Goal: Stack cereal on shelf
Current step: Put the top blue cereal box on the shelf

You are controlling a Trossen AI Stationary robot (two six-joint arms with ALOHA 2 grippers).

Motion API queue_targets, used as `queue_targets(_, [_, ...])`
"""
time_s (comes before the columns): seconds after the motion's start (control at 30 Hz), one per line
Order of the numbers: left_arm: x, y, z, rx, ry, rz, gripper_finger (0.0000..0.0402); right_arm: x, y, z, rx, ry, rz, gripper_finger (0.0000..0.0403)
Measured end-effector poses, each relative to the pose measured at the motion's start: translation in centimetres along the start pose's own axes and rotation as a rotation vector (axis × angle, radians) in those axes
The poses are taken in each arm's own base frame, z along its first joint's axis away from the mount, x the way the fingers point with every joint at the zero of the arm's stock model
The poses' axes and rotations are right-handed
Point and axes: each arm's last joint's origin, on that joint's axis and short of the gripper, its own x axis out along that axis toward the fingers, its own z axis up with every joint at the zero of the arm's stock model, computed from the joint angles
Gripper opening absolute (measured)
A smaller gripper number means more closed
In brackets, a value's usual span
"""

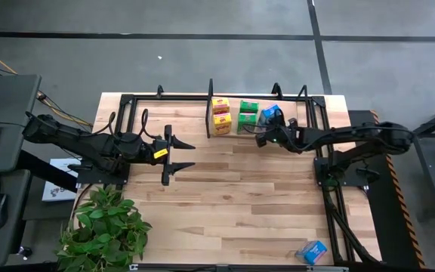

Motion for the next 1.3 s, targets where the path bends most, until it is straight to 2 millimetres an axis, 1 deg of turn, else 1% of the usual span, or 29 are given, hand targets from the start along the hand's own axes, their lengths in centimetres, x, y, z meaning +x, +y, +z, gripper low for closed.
queue_targets(0.37, [0.00, 0.00, 0.00, 0.002, 0.000, 0.000, 0.0230, 0.95, 0.67, 0.01, 0.011, -0.017, 0.030, 0.0000])
queue_targets(0.63, [0.00, 0.00, -0.01, 0.008, 0.001, 0.000, 0.0230, 0.83, 0.62, 0.10, -0.003, -0.022, 0.031, 0.0000])
queue_targets(0.9, [0.00, 0.00, -0.01, 0.010, 0.001, 0.000, 0.0230, 0.82, 0.53, 0.22, 0.000, -0.052, -0.007, 0.0000])
queue_targets(1.2, [0.00, 0.00, -0.01, 0.010, 0.001, 0.000, 0.0230, 0.81, 0.74, 0.34, 0.004, -0.046, 0.036, 0.0000])
queue_targets(1.3, [0.00, 0.00, -0.01, 0.010, 0.001, 0.000, 0.0230, 0.58, 0.66, 0.09, -0.055, 0.022, 0.095, 0.0000])
